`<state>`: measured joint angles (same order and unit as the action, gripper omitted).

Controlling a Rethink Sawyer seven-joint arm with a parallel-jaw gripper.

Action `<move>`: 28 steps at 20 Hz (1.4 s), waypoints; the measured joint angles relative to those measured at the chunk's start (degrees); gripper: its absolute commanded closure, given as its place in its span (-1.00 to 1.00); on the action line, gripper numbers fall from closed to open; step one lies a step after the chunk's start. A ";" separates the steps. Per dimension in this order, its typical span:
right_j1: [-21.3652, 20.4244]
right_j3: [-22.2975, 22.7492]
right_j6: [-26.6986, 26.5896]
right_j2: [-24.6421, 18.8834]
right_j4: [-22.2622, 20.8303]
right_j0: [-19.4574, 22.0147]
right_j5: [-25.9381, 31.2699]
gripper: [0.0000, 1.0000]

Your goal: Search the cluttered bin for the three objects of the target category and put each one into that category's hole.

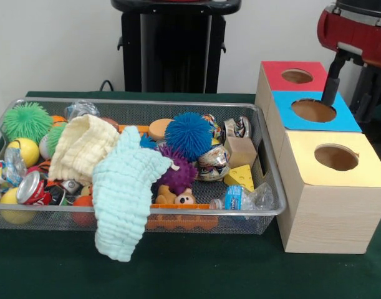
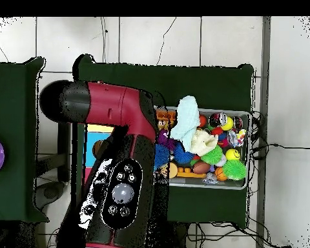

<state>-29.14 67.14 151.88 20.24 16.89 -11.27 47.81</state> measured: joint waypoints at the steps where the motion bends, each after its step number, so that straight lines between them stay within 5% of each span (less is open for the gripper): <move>1: 0.02 -0.01 0.00 -0.01 0.00 0.04 0.00 -1.00; 10: 0.10 0.00 0.00 0.00 -0.17 0.52 0.00 -1.00; 11: 0.10 0.00 0.00 0.00 -0.20 0.57 0.00 1.00; 28: 0.10 -0.01 0.00 0.02 -0.77 0.89 0.00 1.00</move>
<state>-29.04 67.13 151.88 20.26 16.13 -10.38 47.81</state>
